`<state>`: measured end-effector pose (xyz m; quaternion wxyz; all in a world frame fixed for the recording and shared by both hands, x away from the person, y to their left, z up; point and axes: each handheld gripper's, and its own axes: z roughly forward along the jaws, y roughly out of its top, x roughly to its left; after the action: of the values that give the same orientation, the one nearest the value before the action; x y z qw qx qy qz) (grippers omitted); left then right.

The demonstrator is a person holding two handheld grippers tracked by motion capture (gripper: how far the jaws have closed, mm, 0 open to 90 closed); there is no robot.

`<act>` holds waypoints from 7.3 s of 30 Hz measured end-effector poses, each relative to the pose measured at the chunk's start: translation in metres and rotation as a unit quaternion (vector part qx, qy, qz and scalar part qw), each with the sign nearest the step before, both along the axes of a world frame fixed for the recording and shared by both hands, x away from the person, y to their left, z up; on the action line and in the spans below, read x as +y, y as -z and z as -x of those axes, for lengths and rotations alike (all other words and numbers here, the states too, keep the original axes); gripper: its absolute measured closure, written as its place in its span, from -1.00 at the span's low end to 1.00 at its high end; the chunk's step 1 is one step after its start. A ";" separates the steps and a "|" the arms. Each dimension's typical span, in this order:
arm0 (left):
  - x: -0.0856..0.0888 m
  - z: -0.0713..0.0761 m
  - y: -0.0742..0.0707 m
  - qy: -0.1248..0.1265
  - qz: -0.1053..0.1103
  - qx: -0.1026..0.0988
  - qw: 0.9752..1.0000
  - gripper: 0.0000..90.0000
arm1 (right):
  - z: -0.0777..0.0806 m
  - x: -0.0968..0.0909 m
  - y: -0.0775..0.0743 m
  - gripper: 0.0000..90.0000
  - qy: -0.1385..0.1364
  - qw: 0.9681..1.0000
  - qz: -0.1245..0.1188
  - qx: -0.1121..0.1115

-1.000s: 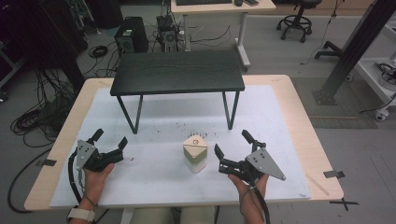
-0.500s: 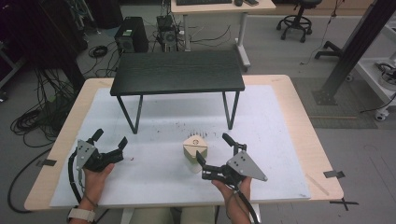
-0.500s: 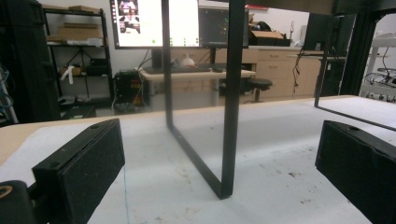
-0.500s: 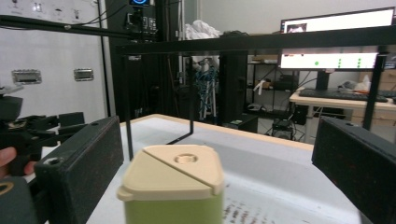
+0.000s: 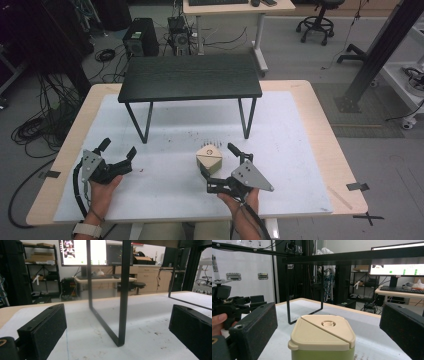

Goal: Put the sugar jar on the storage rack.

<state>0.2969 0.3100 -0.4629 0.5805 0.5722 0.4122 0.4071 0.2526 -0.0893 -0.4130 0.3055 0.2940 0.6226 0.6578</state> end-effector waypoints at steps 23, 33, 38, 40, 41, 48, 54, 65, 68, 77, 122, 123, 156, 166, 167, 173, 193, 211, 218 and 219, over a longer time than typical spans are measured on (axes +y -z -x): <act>0.000 0.000 0.000 0.000 0.000 0.000 1.000 -0.96 | -0.009 0.014 0.025 -0.98 0.012 1.000 0.003 0.012; 0.000 0.000 0.000 0.000 0.000 0.000 1.000 -0.96 | -0.013 0.020 0.037 -0.98 0.013 1.000 0.006 0.014; 0.000 0.000 0.000 0.000 0.000 0.000 1.000 -0.96 | -0.015 0.021 0.042 -0.98 0.012 1.000 0.005 0.016; 0.000 0.000 0.000 0.000 0.000 0.000 1.000 -0.96 | -0.016 0.022 0.044 -0.97 0.012 1.000 0.006 0.017; 0.000 0.000 0.000 0.000 0.000 0.000 1.000 -0.96 | -0.016 0.022 0.045 -0.97 0.011 1.000 0.006 0.017; 0.000 0.000 0.000 0.000 0.000 0.000 1.000 -0.96 | -0.018 0.022 0.049 -0.96 0.012 1.000 0.010 0.019; 0.000 0.000 0.000 0.000 0.000 0.000 1.000 -0.96 | -0.019 0.024 0.056 -0.94 0.013 1.000 0.014 0.022; 0.000 0.000 0.000 0.000 0.000 0.000 1.000 -0.96 | -0.021 0.025 0.062 -0.93 0.020 0.999 0.014 0.026; 0.000 0.000 0.000 0.000 0.000 0.000 1.000 -0.96 | -0.022 0.026 0.063 -0.93 0.022 0.999 0.014 0.026; 0.000 0.000 0.000 0.000 0.000 0.000 1.000 -0.96 | -0.022 0.027 0.068 -0.92 0.027 0.999 0.014 0.024; 0.000 0.000 0.000 -0.002 0.000 -0.001 1.000 -0.99 | -0.021 0.027 0.068 -0.98 0.029 0.999 0.014 0.021; 0.000 0.000 0.000 -0.002 0.000 -0.001 1.000 -1.00 | -0.021 0.027 0.068 -0.98 0.029 0.999 0.014 0.021; 0.000 0.000 0.000 -0.003 0.001 -0.001 1.000 -1.00 | -0.021 0.027 0.068 -0.96 0.028 0.999 0.014 0.020; 0.000 0.000 0.000 -0.003 0.001 -0.001 1.000 -1.00 | -0.021 0.027 0.068 -0.96 0.028 0.999 0.015 0.020; 0.000 0.000 0.000 -0.003 0.000 -0.001 1.000 -1.00 | -0.021 0.027 0.068 -0.96 0.028 0.999 0.015 0.020; 0.000 0.000 0.000 -0.003 0.000 -0.001 1.000 -0.99 | -0.021 0.027 0.068 -0.96 0.028 0.999 0.015 0.021; 0.000 0.000 0.000 -0.003 0.000 -0.001 1.000 -1.00 | -0.022 0.027 0.068 -0.95 0.028 0.999 0.015 0.021; 0.000 0.000 0.000 -0.003 0.000 -0.001 1.000 -1.00 | -0.021 0.027 0.068 -0.95 0.028 0.999 0.015 0.021; 0.000 0.000 0.000 -0.003 0.001 -0.001 1.000 -1.00 | -0.022 0.027 0.068 -0.95 0.028 0.999 0.015 0.021; 0.000 0.000 0.000 -0.003 0.000 -0.001 1.000 -1.00 | -0.021 0.027 0.068 -0.95 0.028 0.999 0.014 0.021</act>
<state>0.2965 0.3100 -0.4630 0.5801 0.5704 0.4132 0.4090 0.2740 -0.0620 -0.4812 0.3146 0.3210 0.6298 0.6335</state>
